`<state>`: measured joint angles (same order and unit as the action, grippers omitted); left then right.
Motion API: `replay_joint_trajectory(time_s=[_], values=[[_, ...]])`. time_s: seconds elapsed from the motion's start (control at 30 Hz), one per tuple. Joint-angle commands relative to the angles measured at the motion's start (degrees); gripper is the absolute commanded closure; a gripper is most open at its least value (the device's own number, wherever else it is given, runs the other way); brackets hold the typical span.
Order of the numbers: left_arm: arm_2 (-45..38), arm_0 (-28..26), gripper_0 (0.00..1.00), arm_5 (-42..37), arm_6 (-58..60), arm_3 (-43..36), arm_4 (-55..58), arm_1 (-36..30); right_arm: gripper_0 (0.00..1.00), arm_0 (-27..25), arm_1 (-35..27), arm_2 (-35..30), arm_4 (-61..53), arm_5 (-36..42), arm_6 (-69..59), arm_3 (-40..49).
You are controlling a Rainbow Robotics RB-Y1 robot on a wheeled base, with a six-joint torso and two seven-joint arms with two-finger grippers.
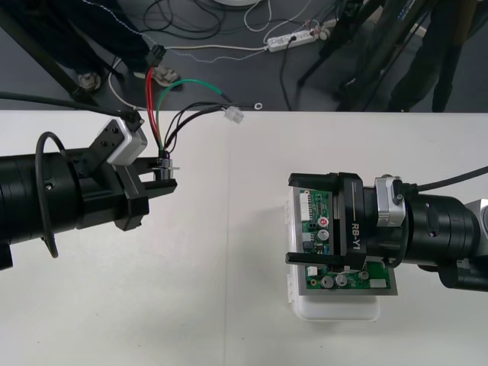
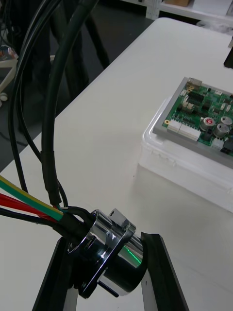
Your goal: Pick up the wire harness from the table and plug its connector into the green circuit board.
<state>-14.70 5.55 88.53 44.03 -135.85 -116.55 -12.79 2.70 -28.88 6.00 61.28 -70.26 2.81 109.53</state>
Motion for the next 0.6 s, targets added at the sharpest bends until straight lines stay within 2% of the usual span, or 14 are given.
replay_joint_trajectory(time_s=[0.03, 0.6], values=[[-2.8, -1.3, 1.00, 1.5, -8.8, -3.6, 4.2, 2.4, 0.00, 1.1, 0.8, -1.8, -1.3, 0.4, 2.0, 2.1], [-4.4, 2.4, 1.00, 1.5, -22.9, -4.8, 13.1, 2.4, 0.00, 1.1, 0.8, -2.0, -2.0, 0.6, 1.8, 2.1]])
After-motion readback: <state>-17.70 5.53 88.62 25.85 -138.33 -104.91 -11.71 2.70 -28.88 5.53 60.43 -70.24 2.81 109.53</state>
